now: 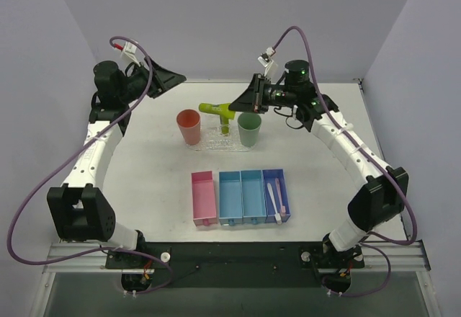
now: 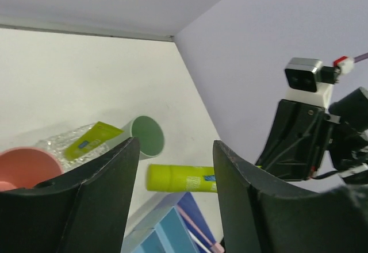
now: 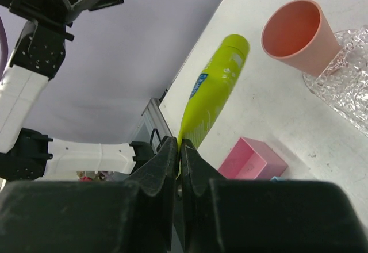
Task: Prepare toiletry sets of a toothbrush and toothpaste on the tray
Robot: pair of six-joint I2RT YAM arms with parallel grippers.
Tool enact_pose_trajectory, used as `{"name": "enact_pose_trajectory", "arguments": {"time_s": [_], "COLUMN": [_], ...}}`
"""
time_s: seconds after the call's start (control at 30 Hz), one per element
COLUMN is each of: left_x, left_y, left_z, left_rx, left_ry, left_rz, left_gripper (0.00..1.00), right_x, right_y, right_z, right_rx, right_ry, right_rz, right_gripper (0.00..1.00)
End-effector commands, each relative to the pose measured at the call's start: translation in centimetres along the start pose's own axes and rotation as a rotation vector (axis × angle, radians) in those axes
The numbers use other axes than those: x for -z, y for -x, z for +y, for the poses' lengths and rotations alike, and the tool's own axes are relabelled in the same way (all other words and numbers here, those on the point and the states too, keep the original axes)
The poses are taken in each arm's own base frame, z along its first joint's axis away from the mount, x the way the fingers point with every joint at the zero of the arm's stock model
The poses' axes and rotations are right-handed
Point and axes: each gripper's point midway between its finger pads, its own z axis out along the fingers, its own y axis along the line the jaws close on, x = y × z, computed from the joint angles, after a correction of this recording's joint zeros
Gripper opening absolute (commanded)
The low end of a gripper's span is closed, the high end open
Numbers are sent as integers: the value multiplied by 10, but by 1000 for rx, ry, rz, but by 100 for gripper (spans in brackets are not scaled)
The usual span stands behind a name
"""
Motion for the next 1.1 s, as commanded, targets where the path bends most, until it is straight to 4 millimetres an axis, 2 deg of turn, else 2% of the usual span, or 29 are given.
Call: {"name": "enact_pose_trajectory", "arguments": {"time_s": [0.0, 0.07, 0.13, 0.2, 0.27, 0.3, 0.4, 0.53, 0.73, 0.97, 1.07], "left_x": [16, 17, 16, 9, 3, -4, -11, -8, 0, 11, 15], "left_y": [9, 8, -1, -18, -34, -55, -88, -116, -152, -176, -179], "left_z": [-6, -11, -25, -51, -69, -83, -107, -119, -130, -139, -142], "left_rx": [-184, -207, -242, -290, -311, -322, -333, -298, -224, -184, -181], "left_ry": [64, 48, -33, -158, -236, -304, -425, -533, -622, -679, -688], "left_rz": [9, 16, 47, 97, 149, 213, 323, 425, 555, 659, 672], "left_gripper": [65, 65, 65, 65, 66, 66, 67, 72, 72, 71, 70], "right_x": [36, 42, 46, 50, 53, 54, 56, 58, 63, 70, 72], "right_y": [-10, -18, -22, -30, -37, -39, -50, -57, -66, -69, -68], "right_z": [37, 37, 38, 37, 36, 37, 32, 32, 39, 49, 54], "right_rx": [97, 95, 96, 77, 55, 53, 37, 16, 0, 8, 12], "right_ry": [52, 42, 39, 37, 48, 49, 40, 54, 86, 105, 113], "right_rz": [25, 53, 73, 105, 142, 155, 207, 244, 288, 310, 309], "right_gripper": [0, 0, 0, 0, 0, 0, 0, 0, 0, 0, 0]}}
